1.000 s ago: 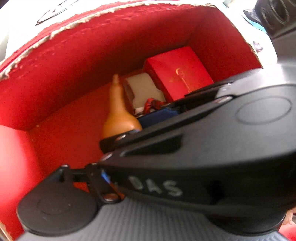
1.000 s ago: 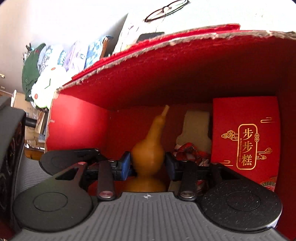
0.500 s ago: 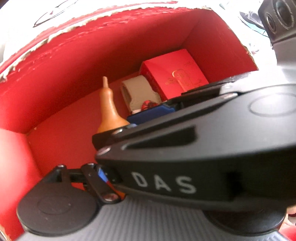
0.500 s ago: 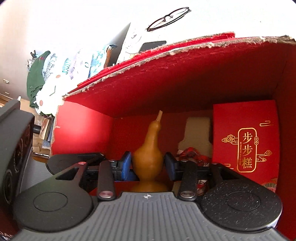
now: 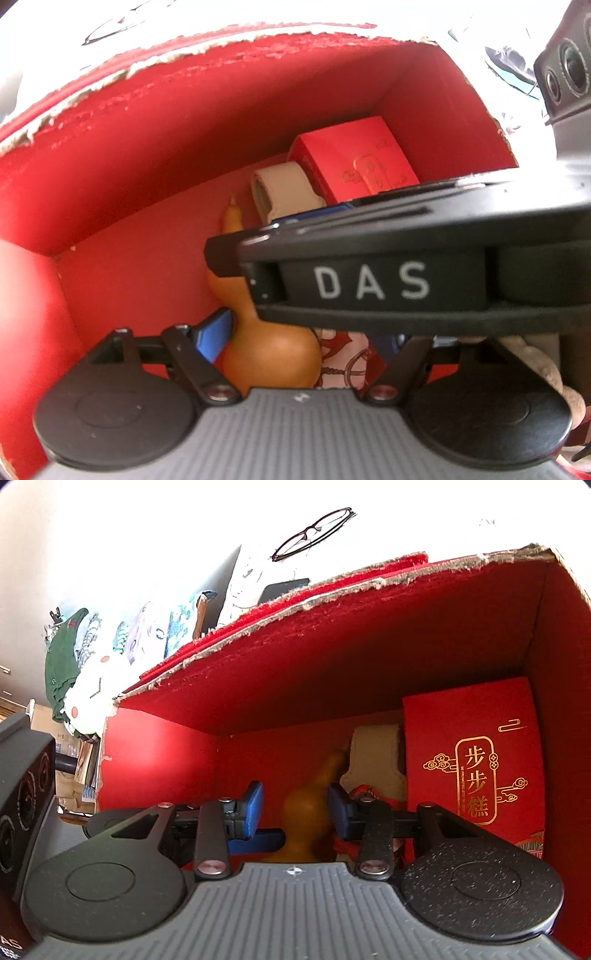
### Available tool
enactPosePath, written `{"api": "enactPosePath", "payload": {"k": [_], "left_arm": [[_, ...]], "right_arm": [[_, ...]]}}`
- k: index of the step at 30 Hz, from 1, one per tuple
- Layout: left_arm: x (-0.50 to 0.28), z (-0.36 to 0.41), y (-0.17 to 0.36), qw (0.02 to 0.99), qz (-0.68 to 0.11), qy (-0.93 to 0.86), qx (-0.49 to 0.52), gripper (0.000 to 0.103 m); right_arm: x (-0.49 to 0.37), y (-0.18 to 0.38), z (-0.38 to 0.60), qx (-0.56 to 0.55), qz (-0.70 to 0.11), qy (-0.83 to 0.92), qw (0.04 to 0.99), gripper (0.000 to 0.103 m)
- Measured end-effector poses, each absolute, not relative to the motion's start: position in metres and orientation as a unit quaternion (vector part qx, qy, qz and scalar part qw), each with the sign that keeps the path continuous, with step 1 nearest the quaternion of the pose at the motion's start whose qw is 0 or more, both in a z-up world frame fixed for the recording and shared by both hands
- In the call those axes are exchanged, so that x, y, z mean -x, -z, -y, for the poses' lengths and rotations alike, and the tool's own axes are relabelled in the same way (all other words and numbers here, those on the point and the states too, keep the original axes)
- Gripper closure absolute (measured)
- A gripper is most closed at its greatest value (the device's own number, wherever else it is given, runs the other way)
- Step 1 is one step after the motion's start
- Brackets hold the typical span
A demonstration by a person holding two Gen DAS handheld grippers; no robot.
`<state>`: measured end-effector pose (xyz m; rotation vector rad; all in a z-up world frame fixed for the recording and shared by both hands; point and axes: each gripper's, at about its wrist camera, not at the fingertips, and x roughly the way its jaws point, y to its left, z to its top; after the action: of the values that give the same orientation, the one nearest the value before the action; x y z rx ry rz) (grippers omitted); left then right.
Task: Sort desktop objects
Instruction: 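Lower the gourd into the box and open the right gripper, then raise the open right gripper out of the box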
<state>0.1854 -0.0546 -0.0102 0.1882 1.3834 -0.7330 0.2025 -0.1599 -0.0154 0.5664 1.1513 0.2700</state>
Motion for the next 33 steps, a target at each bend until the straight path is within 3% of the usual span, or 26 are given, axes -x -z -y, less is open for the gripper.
{"api": "enactPosePath", "payload": {"k": [16, 23, 26, 33], "left_arm": [[-0.204, 0.056, 0.001, 0.753, -0.573, 0.306, -0.106, 0.024], [-0.172, 0.032, -0.033, 0.834, -0.472, 0.272, -0.092, 0.021], [-0.155, 0.012, -0.050, 0.842, -0.463, 0.274, -0.027, 0.021], [-0.115, 0.009, -0.057, 0.874, -0.412, 0.258, -0.024, 0.022]], "right_arm": [[-0.195, 0.008, 0.150, -0.246, -0.491, -0.106, 0.829, 0.064], [-0.158, -0.023, 0.148, -0.202, -0.391, -0.088, 0.894, 0.064], [-0.137, -0.035, 0.152, -0.210, -0.360, -0.111, 0.902, 0.064], [-0.104, -0.049, 0.159, -0.225, -0.318, -0.146, 0.909, 0.063]]}}
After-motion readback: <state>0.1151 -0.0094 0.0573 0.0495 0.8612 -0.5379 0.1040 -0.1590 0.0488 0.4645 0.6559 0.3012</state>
